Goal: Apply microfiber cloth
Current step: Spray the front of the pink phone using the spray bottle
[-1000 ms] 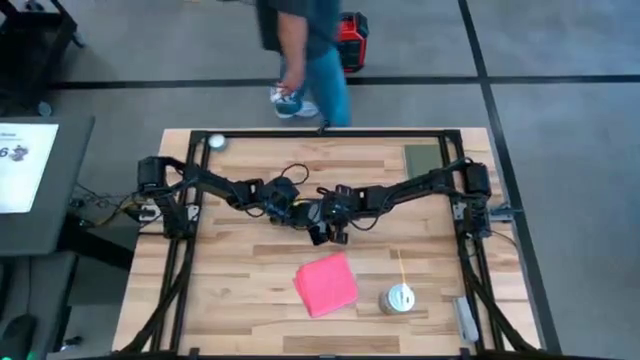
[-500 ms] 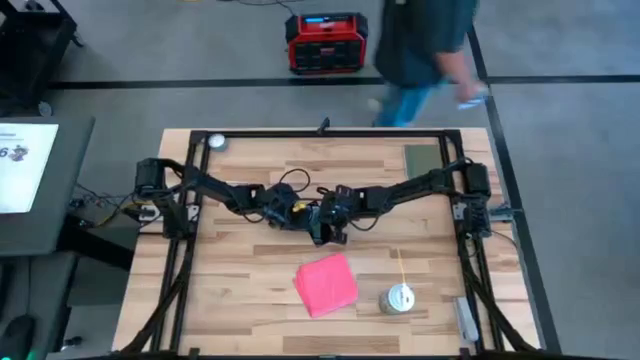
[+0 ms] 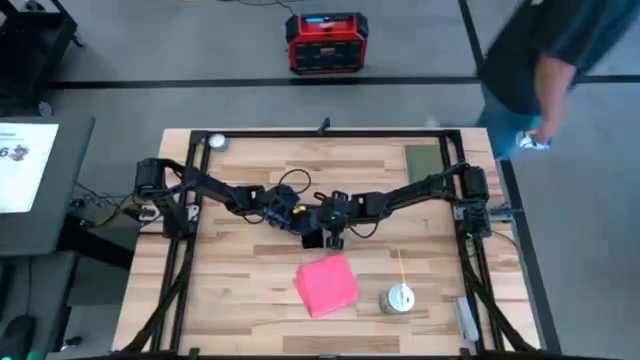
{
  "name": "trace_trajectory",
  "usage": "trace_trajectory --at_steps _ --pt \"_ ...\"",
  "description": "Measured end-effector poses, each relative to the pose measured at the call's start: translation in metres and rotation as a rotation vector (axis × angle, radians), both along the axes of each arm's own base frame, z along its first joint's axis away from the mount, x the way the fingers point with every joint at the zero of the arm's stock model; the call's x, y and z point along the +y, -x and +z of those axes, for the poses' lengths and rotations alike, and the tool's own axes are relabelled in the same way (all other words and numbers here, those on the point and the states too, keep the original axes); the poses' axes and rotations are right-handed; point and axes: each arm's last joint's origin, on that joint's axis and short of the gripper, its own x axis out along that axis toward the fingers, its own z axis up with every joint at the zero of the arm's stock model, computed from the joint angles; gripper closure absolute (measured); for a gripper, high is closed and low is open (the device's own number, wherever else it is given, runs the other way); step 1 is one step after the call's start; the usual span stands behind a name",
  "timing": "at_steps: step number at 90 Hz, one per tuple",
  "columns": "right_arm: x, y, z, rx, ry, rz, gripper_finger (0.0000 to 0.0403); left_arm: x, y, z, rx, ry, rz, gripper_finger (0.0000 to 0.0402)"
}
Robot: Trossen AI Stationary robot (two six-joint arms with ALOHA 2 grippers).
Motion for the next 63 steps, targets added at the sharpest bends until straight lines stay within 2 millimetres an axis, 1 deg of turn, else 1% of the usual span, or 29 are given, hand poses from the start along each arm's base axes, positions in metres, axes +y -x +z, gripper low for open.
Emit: trace_trajectory --at_steps 7,12,17,24,27,47,55,63 --pt "0.001 0.000 0.000 -0.002 -0.009 0.006 0.0403 0.000 0.000 0.000 -0.005 -0.045 -0.036 0.0229" --pt "0.001 0.000 0.000 -0.002 -0.011 0.006 0.0403 -0.001 0.000 0.000 -0.005 -0.084 -0.066 0.0248" --pt "0.001 0.000 0.000 -0.002 -0.012 0.005 0.0403 -0.003 0.000 0.000 -0.004 -0.142 -0.109 0.0285" --pt "-0.001 0.000 0.000 0.002 -0.010 0.007 0.0403 -0.005 -0.002 0.001 -0.039 -0.169 -0.151 0.0357" --pt "-0.001 0.000 0.000 0.004 -0.009 0.008 0.0403 -0.005 -0.004 0.002 -0.058 -0.178 -0.153 0.0374" --pt "-0.003 0.001 0.000 0.009 -0.014 0.006 0.0403 -0.009 -0.007 0.008 -0.130 -0.255 -0.221 0.0377" --pt "-0.004 0.001 0.003 0.006 -0.010 0.007 0.0403 -0.010 -0.006 0.015 -0.152 -0.290 -0.258 0.0379" --pt "-0.004 0.003 0.008 -0.002 -0.009 0.012 0.0403 -0.011 -0.006 0.028 -0.205 -0.333 -0.303 0.0388"
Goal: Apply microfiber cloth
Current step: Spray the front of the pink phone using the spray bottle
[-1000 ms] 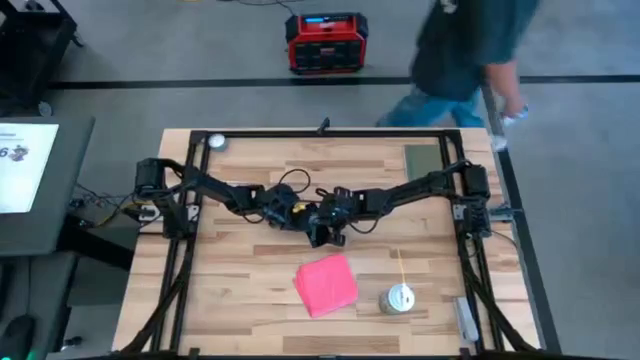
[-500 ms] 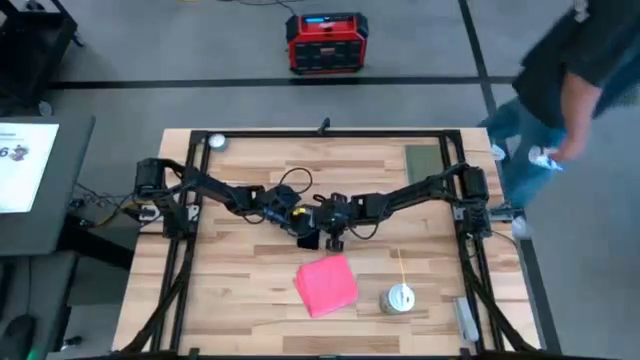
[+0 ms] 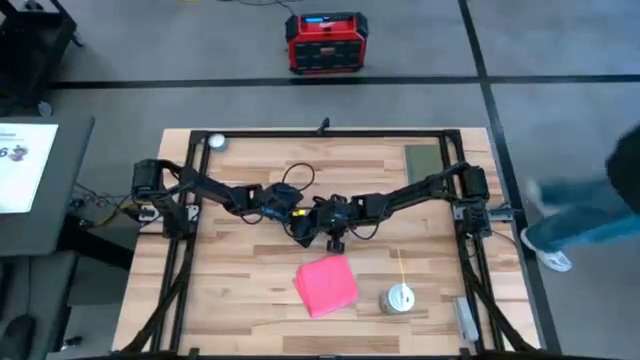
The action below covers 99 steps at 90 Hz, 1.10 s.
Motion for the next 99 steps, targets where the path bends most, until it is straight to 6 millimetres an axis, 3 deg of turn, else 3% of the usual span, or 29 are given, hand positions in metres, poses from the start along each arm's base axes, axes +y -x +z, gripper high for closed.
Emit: trace_trajectory --at_steps 27,50,99 --pt "-0.003 0.007 0.039 -0.084 0.057 -0.043 0.0403 -0.008 0.016 0.043 -0.065 -0.148 -0.051 0.0397" --pt "0.000 0.007 0.043 -0.098 0.046 -0.049 0.0403 -0.018 0.022 0.068 -0.149 -0.177 -0.065 0.0398" --pt "-0.006 0.001 0.049 -0.167 0.071 -0.086 0.0403 -0.035 0.025 0.053 -0.112 -0.146 -0.082 0.0398"
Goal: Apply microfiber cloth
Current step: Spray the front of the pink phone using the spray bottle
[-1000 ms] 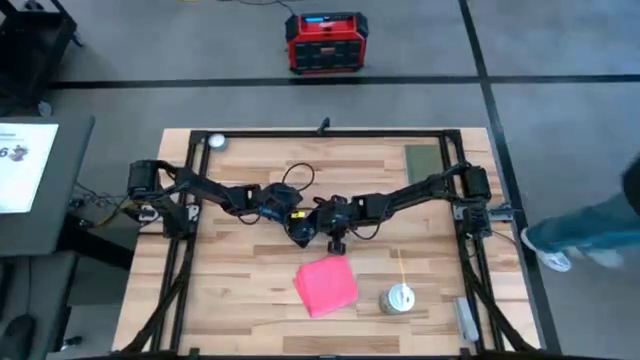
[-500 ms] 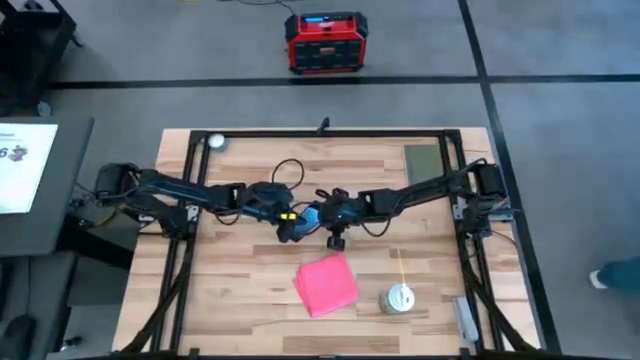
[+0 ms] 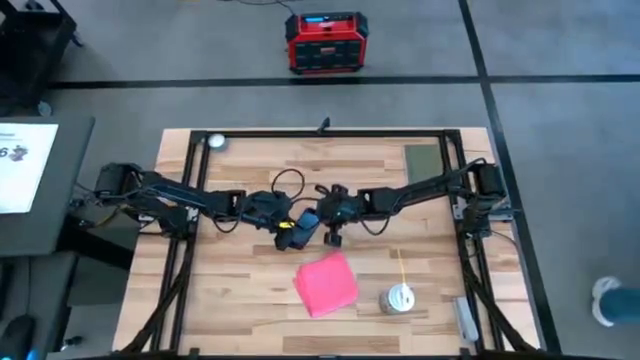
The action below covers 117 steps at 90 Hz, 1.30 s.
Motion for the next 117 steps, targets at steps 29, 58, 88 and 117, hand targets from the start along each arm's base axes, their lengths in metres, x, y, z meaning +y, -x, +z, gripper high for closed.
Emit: trace_trajectory --at_steps 29,58,88,117 --pt "-0.004 -0.001 0.013 -0.071 0.003 -0.022 0.0403 0.001 -0.001 0.003 -0.045 -0.108 -0.001 0.0398" --pt "-0.011 0.030 0.088 -0.205 0.077 -0.068 0.0403 0.006 -0.009 0.018 -0.197 -0.329 0.008 0.0398" --pt "0.026 0.108 0.147 -0.159 0.063 -0.106 0.0403 0.036 -0.011 0.029 -0.293 -0.485 0.074 0.0398" --pt "0.078 0.146 0.154 -0.117 -0.038 -0.104 0.0403 0.059 -0.013 0.036 -0.372 -0.554 0.068 0.0398"
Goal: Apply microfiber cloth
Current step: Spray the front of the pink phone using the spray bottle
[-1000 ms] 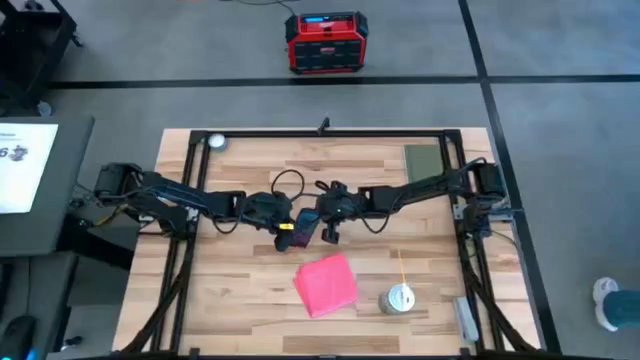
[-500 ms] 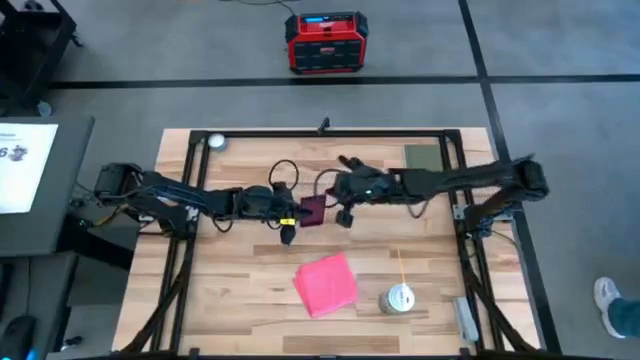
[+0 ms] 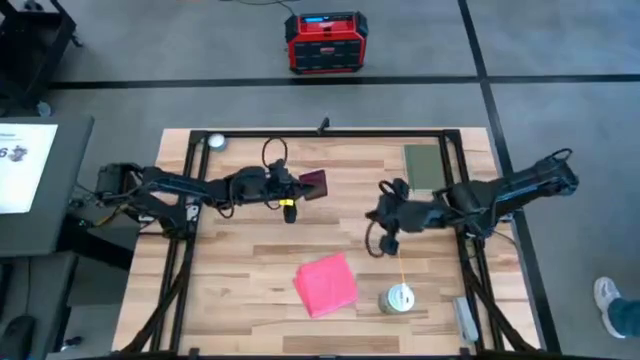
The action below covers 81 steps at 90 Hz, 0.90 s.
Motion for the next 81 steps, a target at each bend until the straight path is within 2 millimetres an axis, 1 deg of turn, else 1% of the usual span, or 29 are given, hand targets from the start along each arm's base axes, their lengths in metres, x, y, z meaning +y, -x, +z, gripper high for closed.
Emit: trace_trajectory --at_steps 9,24,34,42,49,56,70,76,81 --pt "0.012 0.001 0.007 0.008 -0.003 0.007 0.0403 0.004 -0.014 -0.003 0.031 -0.003 -0.036 0.0398" --pt "0.027 0.006 0.027 0.023 0.030 0.016 0.0403 0.011 -0.056 -0.019 0.083 -0.020 -0.072 0.0398" --pt "0.034 0.018 0.041 0.030 0.037 0.004 0.0403 0.014 -0.081 -0.026 0.086 -0.006 -0.146 0.0398" --pt "0.040 0.028 0.043 0.058 0.009 -0.010 0.0403 0.012 -0.096 -0.028 0.081 -0.015 -0.185 0.0398" --pt "0.049 0.037 0.040 0.087 -0.020 -0.015 0.0403 0.010 -0.101 -0.028 0.079 -0.032 -0.198 0.0398" --pt "0.057 0.050 0.036 0.132 -0.049 -0.034 0.0403 0.009 -0.102 -0.028 0.086 -0.037 -0.203 0.0398" --pt "0.072 0.086 0.027 0.235 -0.107 -0.136 0.0403 0.009 -0.100 -0.027 0.111 -0.030 -0.217 0.0398" --pt "0.078 0.101 0.022 0.247 -0.122 -0.186 0.0403 0.008 -0.100 -0.026 0.105 -0.032 -0.218 0.0399" --pt "0.084 0.110 0.017 0.230 -0.147 -0.209 0.0403 0.008 -0.100 -0.026 0.109 -0.032 -0.219 0.0399"
